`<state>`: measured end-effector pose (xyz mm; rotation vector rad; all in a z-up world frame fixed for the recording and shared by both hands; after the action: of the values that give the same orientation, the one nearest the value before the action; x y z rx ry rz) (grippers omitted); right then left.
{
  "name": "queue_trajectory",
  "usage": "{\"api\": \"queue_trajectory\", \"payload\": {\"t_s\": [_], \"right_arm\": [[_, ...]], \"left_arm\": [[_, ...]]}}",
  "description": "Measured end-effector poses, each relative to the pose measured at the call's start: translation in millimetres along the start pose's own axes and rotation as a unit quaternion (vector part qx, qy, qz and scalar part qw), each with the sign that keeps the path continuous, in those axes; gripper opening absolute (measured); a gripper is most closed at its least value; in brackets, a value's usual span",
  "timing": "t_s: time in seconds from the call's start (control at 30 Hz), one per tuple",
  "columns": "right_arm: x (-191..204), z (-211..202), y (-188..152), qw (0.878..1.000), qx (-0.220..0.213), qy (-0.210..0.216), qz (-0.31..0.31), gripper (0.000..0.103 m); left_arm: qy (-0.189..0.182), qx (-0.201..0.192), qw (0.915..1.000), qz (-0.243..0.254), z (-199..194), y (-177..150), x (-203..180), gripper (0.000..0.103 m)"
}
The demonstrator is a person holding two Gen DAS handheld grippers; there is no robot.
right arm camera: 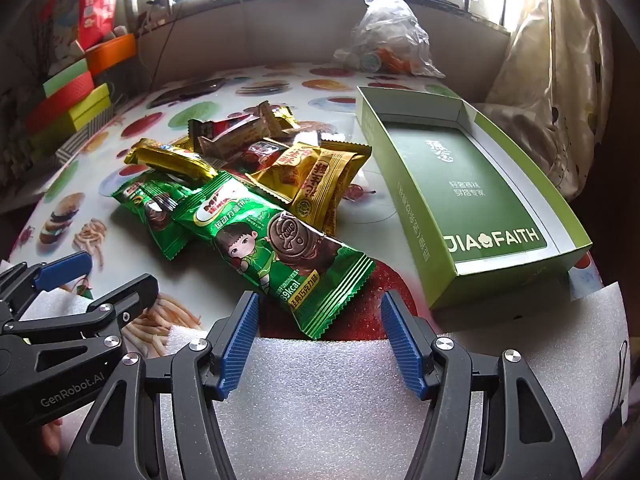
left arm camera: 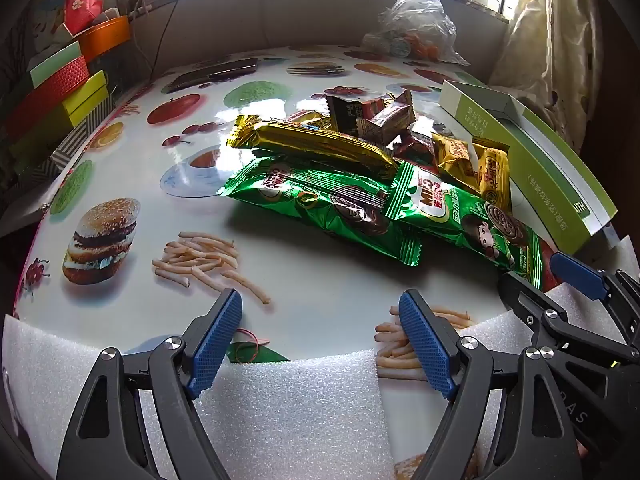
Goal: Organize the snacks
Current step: 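Move the left gripper toward the green Milo wafer packs in the pile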
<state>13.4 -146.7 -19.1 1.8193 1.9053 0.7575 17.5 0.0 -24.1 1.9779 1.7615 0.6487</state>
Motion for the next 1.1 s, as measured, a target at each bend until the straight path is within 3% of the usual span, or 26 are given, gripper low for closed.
{"api": "queue_trajectory", "payload": {"t_s": [0.47, 0.83, 1.1], "right_arm": [[2, -1, -1, 1.0, 0.006, 0.005, -0.009, 0.063], [11, -11, 21, 0.997, -0.015, 0.047, -0.056, 0.063], [27, 9, 31, 0.992, 0.012, 0.065, -0.108, 0.063]], "left_arm": [[-0.009, 0.008, 0.9999, 0.004, 1, 1, 0, 0.081], [-0.036, 0.012, 0.9989, -0.028, -2, 9, 25, 0.081], [-0.09, 0.011, 0.993, -0.075, 1, 22, 43, 0.081]]}}
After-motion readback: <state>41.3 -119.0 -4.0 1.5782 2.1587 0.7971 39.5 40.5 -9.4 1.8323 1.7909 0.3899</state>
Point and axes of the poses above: each gripper's, at about its wrist camera, not at the fingertips, and z roughly the way its jaws point, x to its left, y to its top, the point moved 3 cm from there along z, roughly the way its jaws point, and after that the axes turned 7 degrees about z, right-handed, at the moved point
